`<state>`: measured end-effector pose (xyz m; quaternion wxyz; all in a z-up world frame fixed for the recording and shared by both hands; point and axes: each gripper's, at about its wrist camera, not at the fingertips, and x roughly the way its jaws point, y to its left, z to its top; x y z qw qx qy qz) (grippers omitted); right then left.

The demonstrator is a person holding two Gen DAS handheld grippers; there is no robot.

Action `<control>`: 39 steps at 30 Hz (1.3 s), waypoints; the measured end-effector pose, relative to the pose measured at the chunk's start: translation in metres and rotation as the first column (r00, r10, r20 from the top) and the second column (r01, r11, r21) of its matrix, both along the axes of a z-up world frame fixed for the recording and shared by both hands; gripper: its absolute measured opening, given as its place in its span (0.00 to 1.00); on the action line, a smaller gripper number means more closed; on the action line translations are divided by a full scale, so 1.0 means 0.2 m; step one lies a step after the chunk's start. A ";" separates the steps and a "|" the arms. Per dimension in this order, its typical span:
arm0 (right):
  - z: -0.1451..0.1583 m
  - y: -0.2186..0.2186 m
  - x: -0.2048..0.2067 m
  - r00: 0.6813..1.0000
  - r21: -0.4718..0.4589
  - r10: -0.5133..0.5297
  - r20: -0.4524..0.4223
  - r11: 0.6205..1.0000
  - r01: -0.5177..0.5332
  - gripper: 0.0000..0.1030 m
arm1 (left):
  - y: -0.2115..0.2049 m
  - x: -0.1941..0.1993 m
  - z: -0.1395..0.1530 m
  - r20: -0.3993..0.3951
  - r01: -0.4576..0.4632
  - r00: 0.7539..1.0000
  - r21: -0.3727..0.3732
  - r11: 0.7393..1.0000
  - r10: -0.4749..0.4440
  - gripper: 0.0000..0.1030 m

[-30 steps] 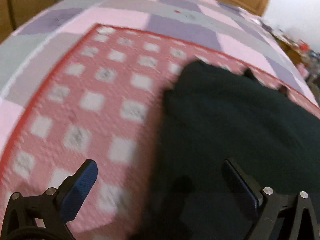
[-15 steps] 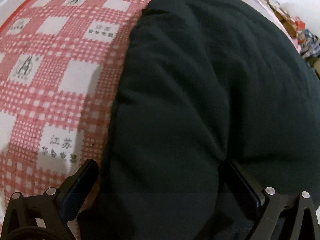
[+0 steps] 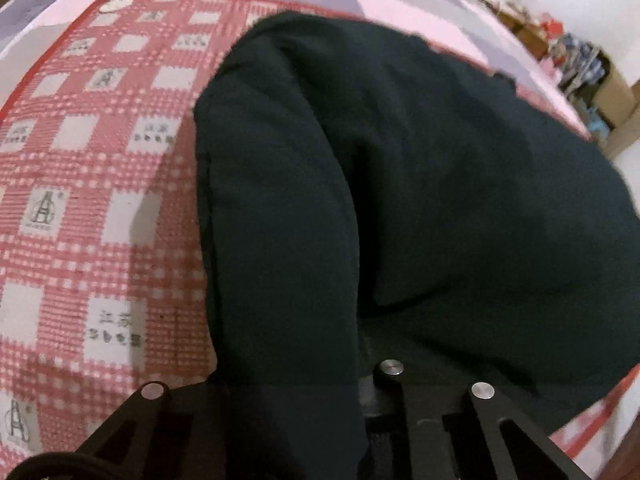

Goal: Fold large clothes

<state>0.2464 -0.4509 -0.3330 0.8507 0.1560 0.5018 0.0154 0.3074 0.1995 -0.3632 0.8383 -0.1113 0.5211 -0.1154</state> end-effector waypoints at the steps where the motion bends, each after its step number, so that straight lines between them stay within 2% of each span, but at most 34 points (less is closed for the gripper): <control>1: 0.04 0.01 -0.02 1.000 0.000 -0.009 0.016 1.000 0.009 0.15 | 0.02 -0.01 0.04 0.012 -0.004 1.000 -0.016 1.000 0.004 0.14; 6: 0.23 0.11 -0.08 0.996 0.003 -0.019 0.091 1.000 0.018 0.14 | 0.05 -0.03 0.22 0.062 0.043 0.997 -0.046 0.998 -0.040 0.13; 9: 0.37 0.26 -0.16 0.992 -0.013 0.023 0.127 1.000 -0.022 0.14 | 0.11 -0.14 0.32 0.083 0.085 0.993 -0.036 0.996 -0.081 0.13; 12: 0.43 0.37 -0.27 0.992 0.019 0.022 0.124 1.000 -0.025 0.14 | 0.22 -0.30 0.38 0.074 0.104 0.992 -0.013 0.994 -0.103 0.13; 15: 0.41 0.47 -0.45 0.996 0.026 0.014 0.091 1.000 -0.017 0.14 | 0.35 -0.45 0.31 0.019 0.095 0.995 0.007 0.995 -0.095 0.15; 16: 0.37 0.50 -0.50 0.998 0.007 0.007 0.061 1.000 -0.007 0.14 | 0.41 -0.50 0.22 -0.026 0.077 0.997 0.030 0.997 -0.076 0.17; 19: 0.16 0.51 -0.61 0.997 -0.007 -0.055 -0.062 0.998 0.054 0.16 | 0.50 -0.54 -0.02 -0.112 0.028 0.993 0.043 0.999 -0.023 0.38; 20: 0.10 0.50 -0.63 0.992 -0.008 -0.086 -0.093 0.996 0.085 0.19 | 0.51 -0.54 -0.06 -0.108 0.012 0.994 0.035 0.999 -0.008 0.46; 22: 0.03 0.49 -0.65 0.983 -0.022 -0.141 -0.115 0.990 0.140 0.26 | 0.52 -0.52 -0.07 -0.074 0.004 0.997 0.052 0.999 0.000 0.58; 24: 0.01 0.48 -0.65 0.979 -0.023 -0.165 -0.121 0.986 0.163 0.33 | 0.55 -0.52 -0.05 -0.048 0.000 0.999 0.088 0.996 0.004 0.75; 25: 0.02 0.46 -0.65 0.975 -0.022 -0.178 -0.132 0.984 0.177 0.39 | 0.57 -0.53 -0.05 -0.045 -0.004 0.999 0.091 0.996 0.008 0.78; 27: 0.07 0.43 -0.67 0.968 -0.069 -0.208 -0.139 0.977 0.200 0.46 | 0.67 -0.55 -0.01 -0.048 -0.029 0.998 0.090 0.996 0.034 0.82; 29: 0.16 0.39 -0.71 0.962 -0.130 -0.237 -0.138 0.967 0.220 0.48 | 0.74 -0.58 0.05 -0.037 -0.051 0.998 0.102 0.993 0.056 0.83; 33: 0.38 0.44 -0.80 0.970 -0.340 -0.225 -0.095 0.923 0.181 0.51 | 0.86 -0.64 0.15 -0.009 -0.125 0.992 0.186 0.974 0.129 0.82; 34: 0.42 0.45 -0.82 0.973 -0.355 -0.216 -0.086 0.919 0.173 0.51 | 0.91 -0.68 0.19 -0.012 -0.181 0.982 0.229 0.957 0.188 0.82; 36: 0.51 0.49 -0.88 0.979 -0.347 -0.191 -0.065 0.925 0.157 0.51 | 0.97 -0.74 0.28 -0.025 -0.252 0.964 0.221 0.942 0.264 0.82; 39: 0.63 0.59 -0.97 0.989 -0.297 -0.143 -0.046 0.947 0.123 0.51 | 0.92 -0.89 0.48 0.020 -0.280 0.959 0.232 0.931 0.284 0.82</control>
